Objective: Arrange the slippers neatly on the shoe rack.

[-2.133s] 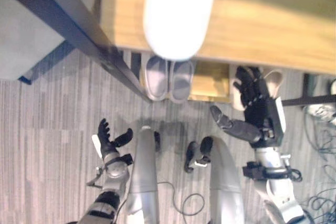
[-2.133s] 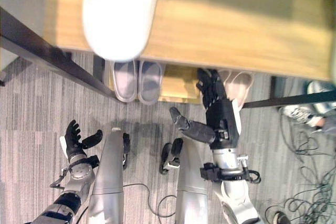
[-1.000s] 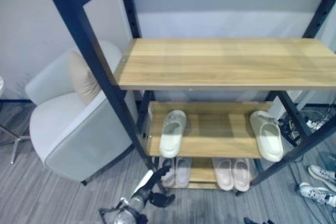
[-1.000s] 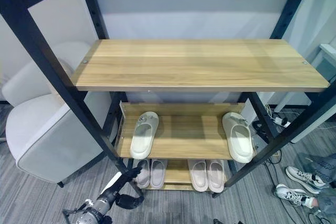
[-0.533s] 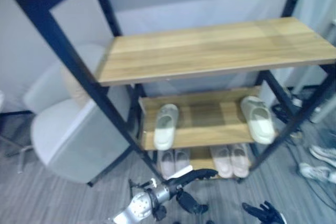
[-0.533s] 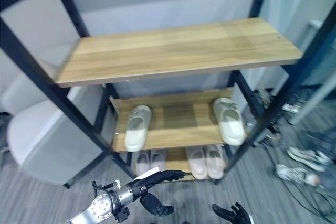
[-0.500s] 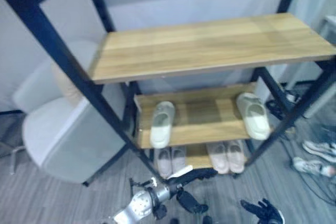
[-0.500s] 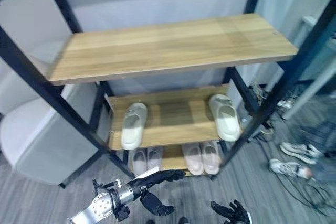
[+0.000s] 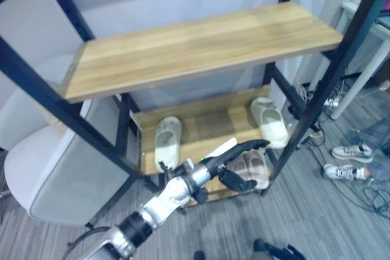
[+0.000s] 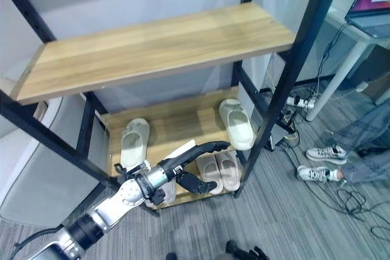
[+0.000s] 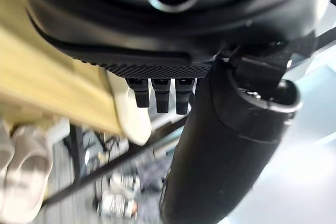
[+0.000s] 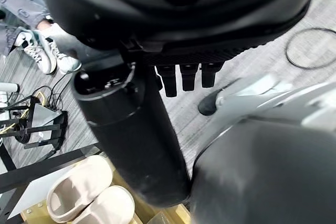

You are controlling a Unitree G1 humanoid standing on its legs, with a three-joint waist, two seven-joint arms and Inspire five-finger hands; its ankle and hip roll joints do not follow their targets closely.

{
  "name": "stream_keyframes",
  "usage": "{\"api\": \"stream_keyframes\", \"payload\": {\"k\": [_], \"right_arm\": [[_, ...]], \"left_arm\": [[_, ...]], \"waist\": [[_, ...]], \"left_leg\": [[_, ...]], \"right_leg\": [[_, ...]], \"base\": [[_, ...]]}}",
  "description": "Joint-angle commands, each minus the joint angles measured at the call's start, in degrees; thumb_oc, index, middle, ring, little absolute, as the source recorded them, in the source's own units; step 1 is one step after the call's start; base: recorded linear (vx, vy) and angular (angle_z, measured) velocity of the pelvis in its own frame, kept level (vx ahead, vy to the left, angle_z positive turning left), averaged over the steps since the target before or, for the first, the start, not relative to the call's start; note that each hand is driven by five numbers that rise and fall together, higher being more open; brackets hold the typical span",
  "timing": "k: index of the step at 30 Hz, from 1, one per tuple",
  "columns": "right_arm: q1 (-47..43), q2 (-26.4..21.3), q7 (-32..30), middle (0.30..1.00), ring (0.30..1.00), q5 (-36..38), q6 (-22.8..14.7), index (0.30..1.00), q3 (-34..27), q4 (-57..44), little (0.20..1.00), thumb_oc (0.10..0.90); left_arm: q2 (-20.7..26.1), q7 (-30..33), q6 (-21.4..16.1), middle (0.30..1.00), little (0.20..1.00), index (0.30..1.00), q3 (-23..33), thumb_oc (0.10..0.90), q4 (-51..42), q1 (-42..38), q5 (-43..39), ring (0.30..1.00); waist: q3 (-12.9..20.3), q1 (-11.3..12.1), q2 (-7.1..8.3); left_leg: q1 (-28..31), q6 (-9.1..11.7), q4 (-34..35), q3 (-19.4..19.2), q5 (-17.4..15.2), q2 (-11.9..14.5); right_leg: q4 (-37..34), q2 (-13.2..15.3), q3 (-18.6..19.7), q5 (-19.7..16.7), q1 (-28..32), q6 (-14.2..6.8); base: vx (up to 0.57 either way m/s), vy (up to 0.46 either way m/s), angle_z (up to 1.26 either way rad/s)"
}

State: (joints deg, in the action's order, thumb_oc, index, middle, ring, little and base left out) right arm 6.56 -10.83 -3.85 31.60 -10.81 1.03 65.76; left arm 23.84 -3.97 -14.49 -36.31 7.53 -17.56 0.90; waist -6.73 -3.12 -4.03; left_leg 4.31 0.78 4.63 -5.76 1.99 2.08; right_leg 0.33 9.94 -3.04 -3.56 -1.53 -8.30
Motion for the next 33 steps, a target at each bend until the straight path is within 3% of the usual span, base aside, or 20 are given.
{"api": "stream_keyframes", "payload": {"k": [1,2,4,7,8,11,12,14,16,17,19,25,33], "right_arm": [[1.78,-1.10,0.27,0.900,0.900,-3.30,-2.67,0.900,0.61,-2.62,0.900,0.800],[1.78,-1.11,0.26,0.900,0.900,-3.30,-2.66,0.900,0.61,-2.63,0.900,0.800],[2.66,-1.15,-0.15,0.900,0.900,-3.29,-2.89,0.900,-0.45,-2.95,0.900,0.800],[2.87,-1.53,-0.78,0.900,0.900,-3.04,-3.12,0.900,-1.55,-2.68,0.900,0.800],[3.65,-1.66,-1.03,0.900,0.900,-2.72,-3.31,0.900,-2.39,-1.80,0.900,0.800],[4.69,-1.56,-0.61,0.900,0.900,-2.71,-3.34,0.900,-2.45,-1.21,0.900,0.800],[5.49,-1.69,-0.65,0.900,0.900,-4.62,-2.93,0.900,-2.57,1.28,0.900,0.800],[6.27,-1.47,-0.58,0.900,0.900,-5.31,-2.62,0.900,-2.23,2.11,0.900,0.800],[6.25,-1.47,-0.57,0.900,0.900,-5.31,-2.63,0.900,-2.23,2.11,0.900,0.800],[6.07,-2.54,-0.52,0.900,0.900,-5.22,-2.75,0.900,-2.14,2.13,0.900,0.800],[5.18,-3.18,-0.90,0.900,0.900,-5.21,-2.96,0.900,-2.13,2.46,0.900,0.800],[4.86,-3.51,-1.73,0.900,0.900,-6.65,-3.59,0.900,-1.01,0.56,0.900,0.800],[2.37,-4.86,-2.85,0.900,0.900,-4.56,-5.46,0.900,-0.42,-1.69,0.900,0.800]], "left_arm": [[0.27,9.95,-5.54,0.900,0.900,0.900,9.46,0.800,-3.02,-5.53,7.21,0.900],[0.22,10.04,-5.55,0.900,0.900,0.900,9.43,0.800,-2.97,-5.54,7.30,0.900],[1.31,15.66,-3.78,0.900,0.900,0.900,11.96,0.800,1.46,-7.37,17.66,0.900],[1.93,17.65,-2.72,0.900,0.900,0.900,14.14,0.800,2.26,-6.52,20.44,0.900],[4.69,21.09,-1.22,0.900,0.900,0.900,16.84,0.800,4.80,-6.42,25.27,0.900],[6.91,22.96,-0.02,0.900,0.900,0.900,19.34,0.800,5.79,-5.83,28.07,0.900],[9.87,25.11,2.06,0.900,0.900,0.900,22.95,0.800,7.14,-4.17,32.22,0.900],[10.26,26.30,3.72,0.900,0.900,0.900,23.88,0.800,10.04,-4.58,33.47,0.900],[10.23,26.43,3.68,0.900,0.900,0.900,23.80,0.800,10.22,-4.69,33.49,0.900],[10.94,29.01,6.32,0.900,0.900,0.900,23.82,0.800,15.99,-8.28,33.85,0.900],[11.73,29.58,7.73,0.900,0.900,0.900,22.80,0.800,18.04,-10.41,34.48,0.900],[12.77,30.40,9.25,0.900,0.900,0.900,22.69,0.800,20.66,-11.24,36.17,0.900],[15.28,31.57,13.76,0.900,0.900,0.900,14.92,0.800,30.76,-22.62,40.67,0.900]], "waist": [[5.29,0.09,1.45],[5.29,-0.02,1.42],[5.49,-0.37,1.32],[5.70,-0.67,1.15],[5.77,-1.01,0.81],[6.03,-1.14,0.61],[6.47,-1.16,0.22],[6.51,-1.38,0.11],[6.51,-1.36,0.11],[6.04,-1.97,-0.10],[5.59,-2.29,-0.26],[5.22,-2.71,-0.19],[3.44,-3.63,-0.27]], "left_leg": [[-0.36,-1.65,0.27,3.56,-5.95,-4.66],[-0.37,-1.64,0.27,3.67,-5.93,-4.65],[-1.73,-0.64,0.37,4.30,-4.97,-4.36],[-2.18,-0.39,0.37,4.40,-5.16,-4.21],[-2.12,-0.10,0.37,4.07,-5.04,-3.87],[-1.91,0.09,0.37,3.52,-5.19,-3.79],[-1.53,0.45,0.37,2.78,-6.01,-3.52],[-1.65,0.64,0.37,2.42,-6.01,-3.37],[-1.66,0.65,0.37,2.41,-6.02,-3.37],[-2.67,0.91,0.37,2.31,-5.58,-3.19],[-3.68,0.96,0.37,2.23,-5.29,-3.13],[-5.52,1.08,0.37,1.69,-5.07,-2.99],[-9.40,1.04,0.37,1.46,-4.25,-3.09]], "right_leg": [[0.14,0.35,-0.37,2.33,0.44,-2.09],[0.04,0.35,-0.50,2.29,0.53,-2.08],[-1.23,-0.21,-1.84,2.29,1.15,-1.68],[-1.75,-0.48,-2.38,2.25,1.20,-1.51],[-2.53,-0.97,-2.12,1.88,1.14,-1.28],[-3.94,-1.19,-1.80,1.37,1.72,-1.15],[-5.32,-1.51,-1.47,1.77,2.44,-1.18],[-5.33,-1.71,-1.35,1.94,2.35,-1.12],[-5.33,-1.72,-1.34,1.94,2.34,-1.11],[-5.33,-1.91,-1.44,1.88,1.59,-1.04],[-5.33,-1.98,-1.35,1.64,0.70,-1.10],[-5.33,-2.15,-0.77,1.36,-1.38,-1.02],[-4.85,-2.20,-0.74,0.56,-5.37,-1.14]], "base": [[0.04,-0.117,-0.04],[0.01,-0.139,0.06],[-0.01,-0.095,0.28],[0.04,-0.060,0.20],[0.03,-0.070,0.08],[0.09,-0.048,-0.13],[0.10,-0.058,-0.21],[0.07,-0.037,-0.12],[0.02,-0.008,-0.19],[0.04,-0.007,-0.15],[0.02,0.004,-0.07],[0.01,0.007,-0.02],[0.00,0.036,-0.06]]}}
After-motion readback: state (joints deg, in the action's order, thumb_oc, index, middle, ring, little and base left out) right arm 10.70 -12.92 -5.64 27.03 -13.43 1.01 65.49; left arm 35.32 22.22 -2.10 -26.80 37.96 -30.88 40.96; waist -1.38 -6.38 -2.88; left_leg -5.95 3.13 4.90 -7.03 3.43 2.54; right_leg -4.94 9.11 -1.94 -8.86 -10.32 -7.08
